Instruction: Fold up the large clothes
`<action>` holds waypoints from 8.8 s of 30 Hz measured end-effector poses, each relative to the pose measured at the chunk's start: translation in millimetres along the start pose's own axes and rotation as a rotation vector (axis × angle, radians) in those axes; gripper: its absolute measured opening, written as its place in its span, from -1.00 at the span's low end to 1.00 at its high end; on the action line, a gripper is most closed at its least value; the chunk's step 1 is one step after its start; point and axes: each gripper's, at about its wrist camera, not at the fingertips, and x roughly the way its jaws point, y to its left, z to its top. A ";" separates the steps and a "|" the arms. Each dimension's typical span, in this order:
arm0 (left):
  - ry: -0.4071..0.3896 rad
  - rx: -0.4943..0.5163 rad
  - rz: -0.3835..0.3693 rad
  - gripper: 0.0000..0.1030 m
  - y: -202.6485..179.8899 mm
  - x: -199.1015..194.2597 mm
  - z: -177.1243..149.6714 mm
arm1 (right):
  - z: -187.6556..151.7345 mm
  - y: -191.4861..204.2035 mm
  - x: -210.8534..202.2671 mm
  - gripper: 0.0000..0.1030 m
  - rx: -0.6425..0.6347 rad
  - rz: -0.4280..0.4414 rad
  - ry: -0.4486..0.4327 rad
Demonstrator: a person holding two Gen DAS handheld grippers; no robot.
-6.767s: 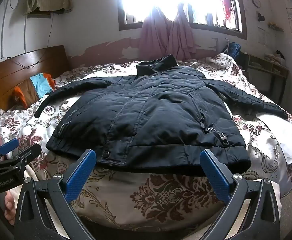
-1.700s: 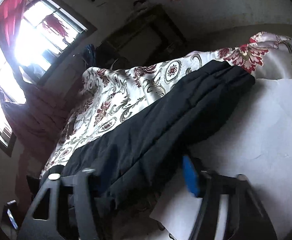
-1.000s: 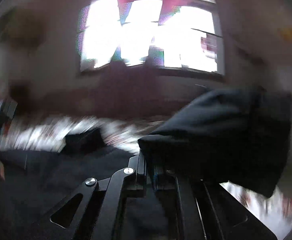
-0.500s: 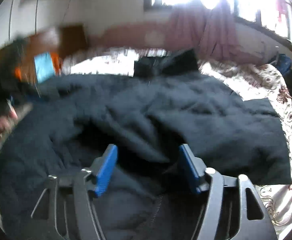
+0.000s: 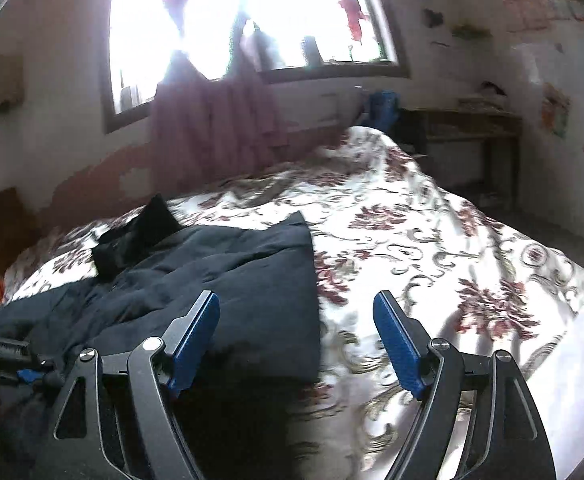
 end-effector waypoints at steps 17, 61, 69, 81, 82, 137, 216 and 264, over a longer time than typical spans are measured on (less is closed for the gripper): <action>-0.517 0.120 0.337 -0.89 -10.1 -127.6 48.5 | -4.5 48.7 0.8 0.24 -0.128 0.205 0.008; -0.418 -0.383 -0.080 0.80 293.0 -163.4 -66.7 | -48.3 121.1 -104.4 0.74 -0.417 0.086 0.291; -0.546 -0.545 -0.215 0.86 359.6 -170.9 -48.9 | -42.2 246.2 -64.4 0.74 -0.547 0.153 0.330; -0.619 -0.750 -0.372 0.85 426.3 -161.9 -26.0 | -99.5 374.3 58.5 0.74 -0.620 0.013 0.390; -0.623 -0.775 -0.386 0.85 431.0 -161.8 -26.2 | -112.4 382.6 67.0 0.74 -0.667 -0.029 0.415; -0.067 0.554 0.020 -0.35 -76.4 -76.4 -73.3 | -62.7 -3.7 85.1 0.85 0.515 0.522 0.319; -0.356 -0.065 -0.006 1.00 58.8 -0.4 -7.3 | -41.5 48.3 103.7 0.97 0.010 0.276 0.383; -0.112 0.120 0.175 1.00 96.8 -213.8 -89.5 | -10.0 94.2 -107.8 0.97 -0.193 0.294 0.155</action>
